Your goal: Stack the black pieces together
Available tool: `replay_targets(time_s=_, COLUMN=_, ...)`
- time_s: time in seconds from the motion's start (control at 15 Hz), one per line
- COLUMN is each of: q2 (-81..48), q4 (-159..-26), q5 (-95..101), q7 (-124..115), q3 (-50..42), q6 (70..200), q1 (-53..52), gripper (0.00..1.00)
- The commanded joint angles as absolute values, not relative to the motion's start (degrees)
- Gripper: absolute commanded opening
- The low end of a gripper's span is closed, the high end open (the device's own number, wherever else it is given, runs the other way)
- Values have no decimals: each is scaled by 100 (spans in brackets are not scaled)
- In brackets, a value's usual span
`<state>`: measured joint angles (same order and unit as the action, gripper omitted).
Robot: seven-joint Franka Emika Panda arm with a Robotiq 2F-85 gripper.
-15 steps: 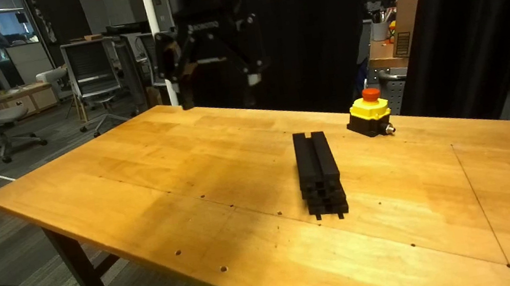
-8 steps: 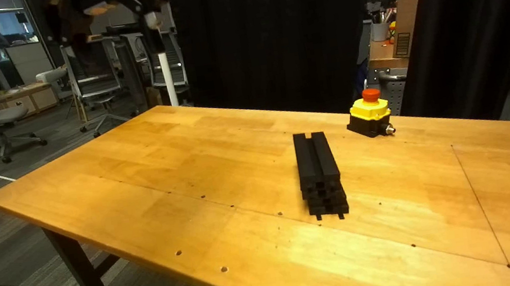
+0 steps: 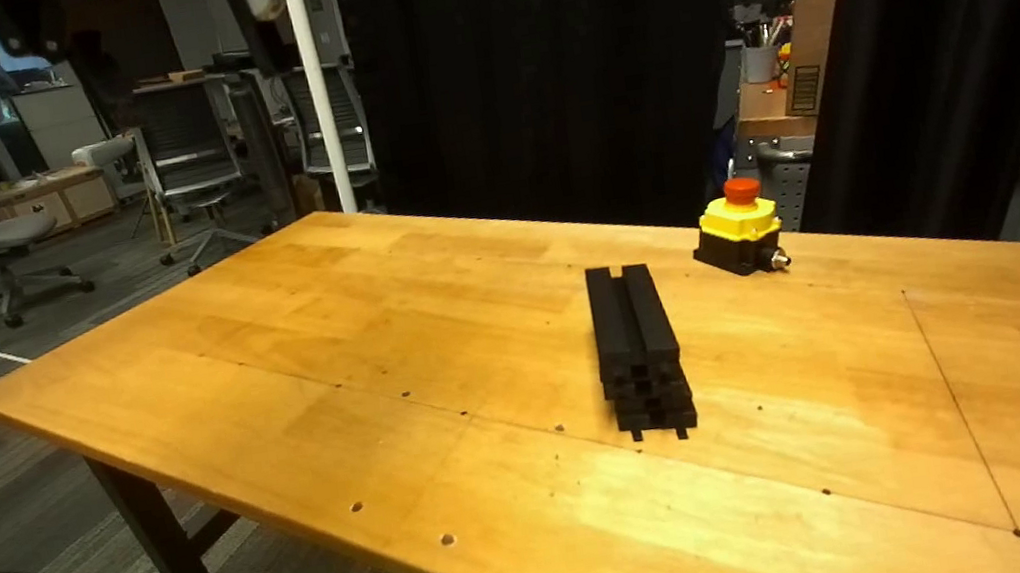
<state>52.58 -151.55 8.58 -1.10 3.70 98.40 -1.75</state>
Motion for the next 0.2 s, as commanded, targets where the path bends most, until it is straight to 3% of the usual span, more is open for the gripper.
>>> replay_targets(time_s=0.0, q2=5500, q4=-15290, q5=748, q7=-257, q3=232, q6=9924, q1=-125, gripper=100)
replay_targets(time_s=0.13, q2=5352, q4=-15221, q5=834, q7=-171, q3=260, q6=9829, q1=-157, gripper=100)
